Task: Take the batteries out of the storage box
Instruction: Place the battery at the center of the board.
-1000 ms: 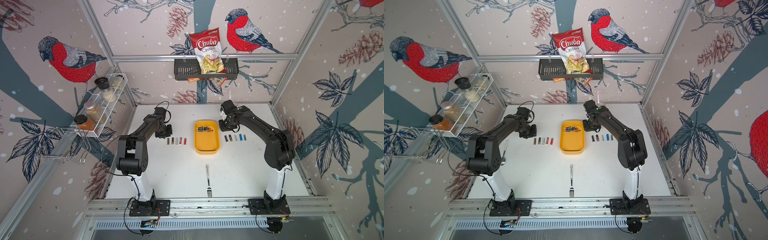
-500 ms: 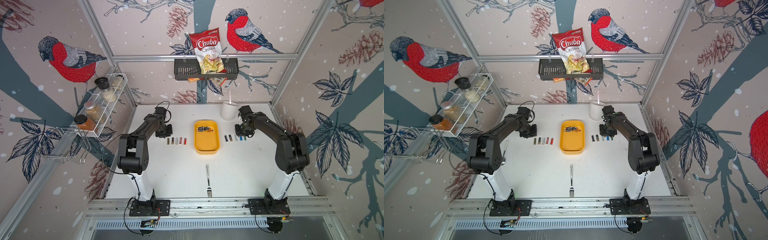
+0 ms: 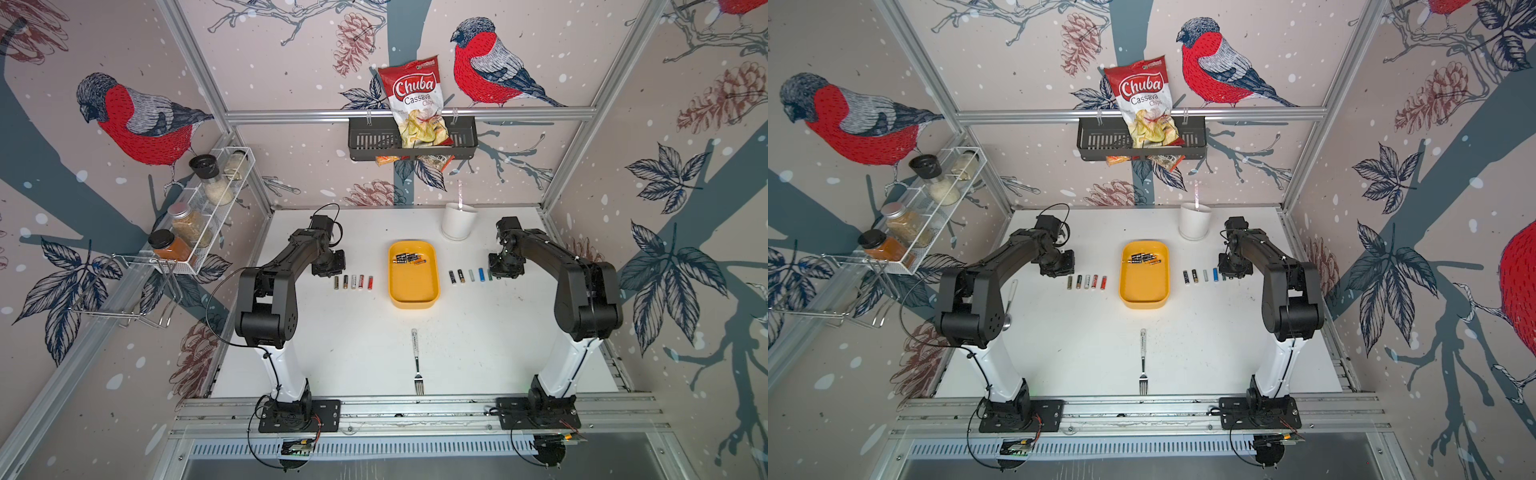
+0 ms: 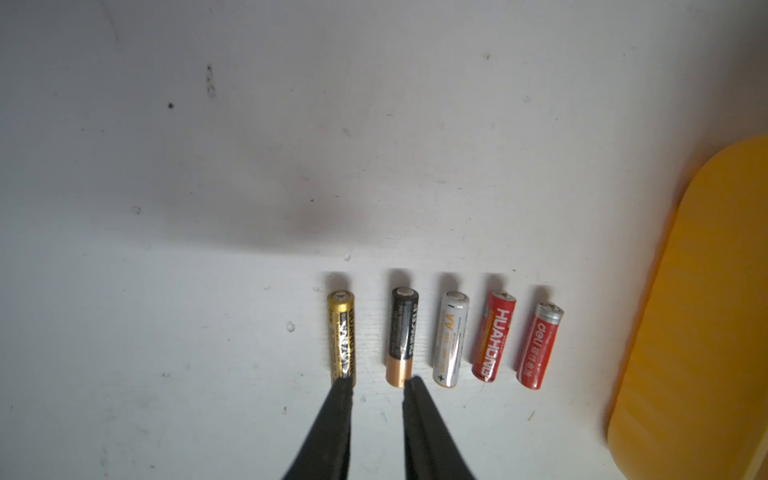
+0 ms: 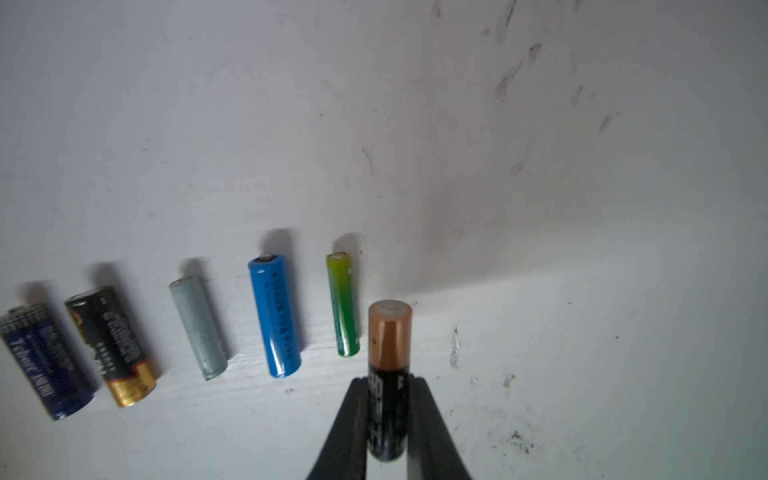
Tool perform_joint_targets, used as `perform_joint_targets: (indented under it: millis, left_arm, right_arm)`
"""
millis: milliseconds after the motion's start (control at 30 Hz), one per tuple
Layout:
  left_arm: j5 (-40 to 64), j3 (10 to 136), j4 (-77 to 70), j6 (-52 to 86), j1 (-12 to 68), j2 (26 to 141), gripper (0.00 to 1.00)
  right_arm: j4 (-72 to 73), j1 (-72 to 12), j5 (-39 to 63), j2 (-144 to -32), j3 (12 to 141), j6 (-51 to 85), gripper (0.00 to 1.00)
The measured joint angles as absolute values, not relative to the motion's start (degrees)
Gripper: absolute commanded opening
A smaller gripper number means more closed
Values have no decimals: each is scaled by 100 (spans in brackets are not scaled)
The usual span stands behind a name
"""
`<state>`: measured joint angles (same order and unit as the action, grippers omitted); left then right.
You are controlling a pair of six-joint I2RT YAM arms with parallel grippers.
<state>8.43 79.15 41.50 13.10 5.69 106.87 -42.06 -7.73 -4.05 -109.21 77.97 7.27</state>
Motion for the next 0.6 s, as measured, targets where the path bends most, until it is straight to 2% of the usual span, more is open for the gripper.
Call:
perform_joint_targets:
  millis: [600]
  left_arm:
    - [884,7826,4097,1313,569,10691,27]
  right_arm:
    - [-4206,-676,-613,-11500,8068,598,20]
